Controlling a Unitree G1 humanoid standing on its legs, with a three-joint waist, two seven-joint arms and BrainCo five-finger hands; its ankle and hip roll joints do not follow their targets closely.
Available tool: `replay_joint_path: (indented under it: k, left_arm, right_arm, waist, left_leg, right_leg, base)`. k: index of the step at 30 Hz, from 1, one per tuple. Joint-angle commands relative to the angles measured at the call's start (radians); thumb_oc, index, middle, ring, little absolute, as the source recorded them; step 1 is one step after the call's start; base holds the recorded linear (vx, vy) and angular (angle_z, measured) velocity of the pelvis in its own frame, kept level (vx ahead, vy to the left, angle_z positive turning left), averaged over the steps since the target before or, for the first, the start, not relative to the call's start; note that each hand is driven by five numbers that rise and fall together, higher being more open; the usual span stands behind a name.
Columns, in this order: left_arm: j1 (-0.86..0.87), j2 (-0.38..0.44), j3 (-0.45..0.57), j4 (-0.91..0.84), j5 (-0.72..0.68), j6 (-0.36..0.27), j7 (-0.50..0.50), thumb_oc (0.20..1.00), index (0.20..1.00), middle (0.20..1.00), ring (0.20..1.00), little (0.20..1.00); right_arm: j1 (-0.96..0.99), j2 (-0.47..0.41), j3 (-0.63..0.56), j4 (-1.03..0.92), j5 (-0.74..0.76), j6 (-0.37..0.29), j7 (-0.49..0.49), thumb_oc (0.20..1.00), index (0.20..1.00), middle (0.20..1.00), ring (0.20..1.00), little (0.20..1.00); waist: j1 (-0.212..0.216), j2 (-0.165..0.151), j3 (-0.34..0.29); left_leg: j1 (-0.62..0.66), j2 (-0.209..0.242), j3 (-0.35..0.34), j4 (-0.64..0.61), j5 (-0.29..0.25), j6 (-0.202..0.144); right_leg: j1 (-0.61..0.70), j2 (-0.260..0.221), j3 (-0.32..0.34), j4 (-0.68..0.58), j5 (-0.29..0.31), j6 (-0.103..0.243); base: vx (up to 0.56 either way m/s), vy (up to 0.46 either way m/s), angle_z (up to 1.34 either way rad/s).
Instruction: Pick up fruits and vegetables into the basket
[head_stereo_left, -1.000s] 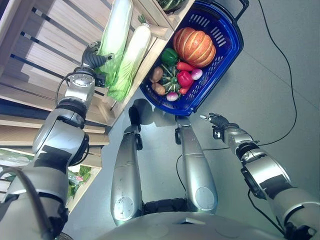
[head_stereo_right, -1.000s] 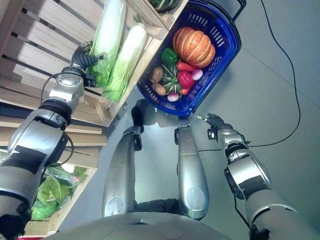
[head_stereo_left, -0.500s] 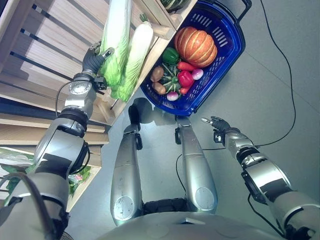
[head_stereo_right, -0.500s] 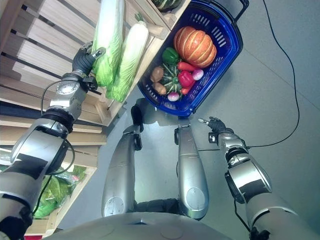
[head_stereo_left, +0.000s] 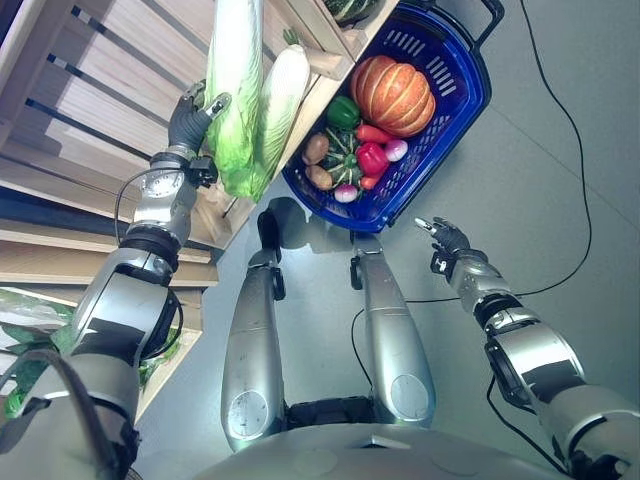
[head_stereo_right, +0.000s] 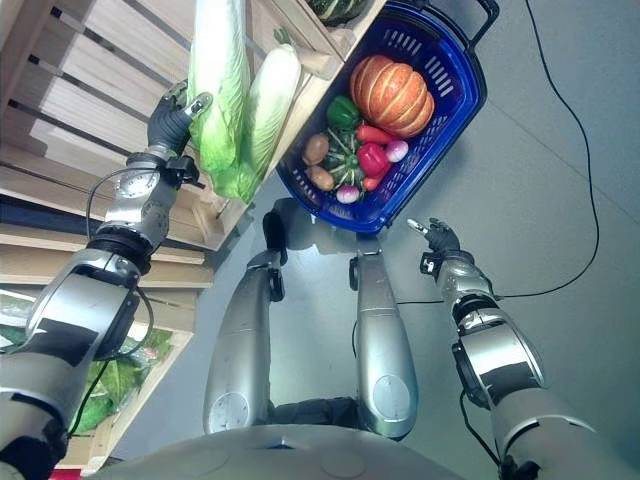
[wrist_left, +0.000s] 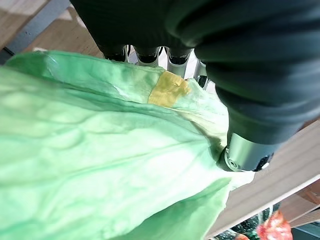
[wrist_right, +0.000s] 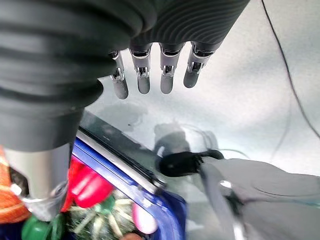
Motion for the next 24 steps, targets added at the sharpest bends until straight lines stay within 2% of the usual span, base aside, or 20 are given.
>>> replay_joint_path:
  k: [1,8,16,24]
  left_arm:
    - [0.019,-0.003,0.066,-0.095,-0.002,-0.098,-0.039,0.2,0.2,0.2,0.2,0.2]
    - [0.096,-0.004,0.085,-0.13,0.002,-0.127,-0.042,0.2,0.2,0.2,0.2,0.2]
    - [0.156,-0.004,0.099,-0.171,-0.018,-0.154,-0.064,0.2,0.2,0.2,0.2,0.2]
    - [0.217,-0.005,0.092,-0.26,0.033,-0.19,-0.077,0.2,0.2,0.2,0.2,0.2]
  right_arm:
    - [0.046,-0.061,-0.042,-0.061,0.05,-0.076,-0.046,1.0,1.0,1.0,1.0,1.0]
    - [0.041,-0.075,-0.065,-0.176,0.077,-0.146,-0.084,1.0,1.0,1.0,1.0,1.0]
    - [0.05,-0.08,-0.082,-0.277,0.086,-0.195,-0.115,1.0,1.0,1.0,1.0,1.0]
    - [0.08,-0.069,-0.067,-0.47,0.129,-0.215,-0.063,1.0,1.0,1.0,1.0,1.0]
  waist:
    - [0.028,0.025,-0.025]
    - [0.036,0.031,-0.025]
    - [0.043,0.036,-0.025]
    - [0.045,0.041,-0.025]
  left_leg:
    - [0.014,-0.037,-0.004,-0.049,-0.003,0.015]
    - [0.018,-0.039,-0.006,-0.051,-0.009,0.015]
    - [0.019,-0.043,-0.009,-0.058,-0.006,0.015]
    - [0.014,-0.045,-0.008,-0.066,-0.001,0.014]
  right_leg:
    - [0.031,0.027,-0.076,0.082,-0.085,-0.021]
    - [0.035,0.026,-0.08,0.084,-0.095,-0.021]
    - [0.038,0.026,-0.086,0.08,-0.097,-0.023]
    - [0.034,0.022,-0.091,0.074,-0.094,-0.023]
  base:
    - [0.0,0.0,0.0]
    - [0.0,0.0,0.0]
    - [0.0,0.0,0.0]
    - [0.0,0.0,0.0]
